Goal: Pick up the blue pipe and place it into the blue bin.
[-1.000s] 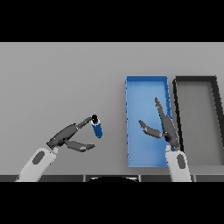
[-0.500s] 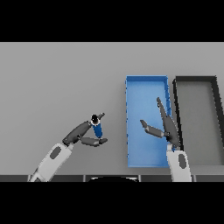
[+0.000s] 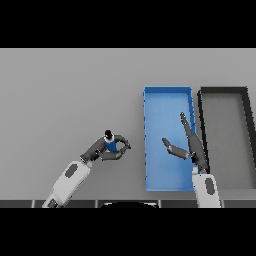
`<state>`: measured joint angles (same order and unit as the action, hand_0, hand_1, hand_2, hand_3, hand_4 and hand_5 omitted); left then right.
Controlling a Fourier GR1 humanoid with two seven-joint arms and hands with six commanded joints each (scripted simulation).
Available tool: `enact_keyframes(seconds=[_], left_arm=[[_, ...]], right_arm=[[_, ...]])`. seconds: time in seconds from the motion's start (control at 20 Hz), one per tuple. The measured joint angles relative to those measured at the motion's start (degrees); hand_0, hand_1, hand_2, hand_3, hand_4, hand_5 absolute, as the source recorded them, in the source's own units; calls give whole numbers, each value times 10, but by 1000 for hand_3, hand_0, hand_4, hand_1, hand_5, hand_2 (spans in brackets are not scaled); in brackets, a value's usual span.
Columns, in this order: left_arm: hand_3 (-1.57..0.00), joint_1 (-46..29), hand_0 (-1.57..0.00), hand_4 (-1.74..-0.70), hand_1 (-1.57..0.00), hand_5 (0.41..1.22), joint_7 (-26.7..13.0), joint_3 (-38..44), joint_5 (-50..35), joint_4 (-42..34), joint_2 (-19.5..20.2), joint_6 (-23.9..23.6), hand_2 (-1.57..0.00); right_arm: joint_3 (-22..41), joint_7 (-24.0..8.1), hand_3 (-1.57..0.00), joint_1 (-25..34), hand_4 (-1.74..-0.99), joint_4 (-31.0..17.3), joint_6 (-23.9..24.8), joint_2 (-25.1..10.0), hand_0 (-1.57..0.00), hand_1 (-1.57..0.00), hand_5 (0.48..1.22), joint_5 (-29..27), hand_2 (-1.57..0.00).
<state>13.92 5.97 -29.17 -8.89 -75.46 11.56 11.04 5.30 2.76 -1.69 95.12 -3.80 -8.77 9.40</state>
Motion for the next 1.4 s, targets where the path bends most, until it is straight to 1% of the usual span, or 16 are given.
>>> enact_keyframes(seconds=[0.05,0.1,0.2,0.35,0.4,0.45,0.6,0.65,0.75,0.8,0.85,0.95,1.0,1.15,1.25,1.4], left_arm=[[-1015,-7,-833,-1505,-976,997,15,-5,8,-2,-6,-5,-1063],[-1112,-13,-981,-1551,-1095,1042,35,-7,11,-4,-2,-1,-1164],[-1258,-20,-1193,-1617,-1266,1106,49,-17,12,-10,-6,-4,-1311],[-1411,-14,-1378,-1541,-1415,1162,34,-29,24,-12,-9,-21,-1438],[-1443,-17,-1416,-1525,-1446,1174,39,-30,24,-16,-3,-20,-1464],[-1468,-28,-1447,-1512,-1471,1183,49,-35,29,-26,4,-19,-1486],[-1518,-19,-1508,-1488,-1520,1202,52,-33,42,-33,-14,-29,-1527],[-1529,-20,-1520,-1485,-1530,1206,64,-30,39,-49,-18,-32,-1536],[-1544,-9,-1539,-1480,-1545,1211,77,-19,28,-70,-24,-29,-1549],[-1549,-6,-1545,-1478,-1550,1213,71,-22,29,-83,-29,-28,-1553],[-1554,-3,-1550,-1476,-1554,1215,56,-19,30,-85,-34,-32,-1557],[-1560,5,-1558,-1474,-1560,1217,37,-21,36,-108,-34,-30,-1562],[-1562,8,-1560,-1473,-1562,1218,32,-20,37,-119,-33,-27,-1564],[-1566,25,-1566,-1473,-1567,1219,0,-16,37,-118,-42,-16,-1567],[-1568,21,-1568,-1473,-1568,1220,1,-16,38,-127,-44,-7,-1569],[-1570,22,-1569,-1473,-1570,1220,-14,-14,42,-128,-52,1,-1570]], right_arm=[[-1,1,1,-4,-1184,0,1,-1,1,1,562,0,1],[-1,0,1,-2,-1182,-5,2,-3,1,1,562,5,1],[1,-6,1,11,-1178,-11,7,1,1,1,561,10,1],[4,0,1,9,-1176,-18,5,2,1,1,559,13,1],[9,11,1,0,-1174,-12,8,7,1,1,558,16,1],[5,-2,1,3,-1171,-12,10,5,1,1,558,14,1],[4,-4,1,4,-1158,-11,6,-1,1,1,552,14,1],[4,-12,1,12,-1154,-18,10,5,1,1,550,15,1],[3,1,1,6,-1144,-17,7,0,1,1,551,15,1],[6,-5,1,15,-1138,-20,12,1,1,1,552,24,1],[8,2,1,10,-1138,-14,14,0,1,1,555,28,1],[3,-1,1,11,-1129,-18,9,-3,1,1,561,21,1],[1,0,1,8,-1128,-9,7,-8,1,1,564,19,1],[7,2,1,-2,-1123,-9,6,-5,1,1,571,24,1],[5,7,1,-3,-1124,-11,6,-8,1,1,578,24,1],[8,5,1,-23,-1121,10,22,-3,1,1,578,37,1]])
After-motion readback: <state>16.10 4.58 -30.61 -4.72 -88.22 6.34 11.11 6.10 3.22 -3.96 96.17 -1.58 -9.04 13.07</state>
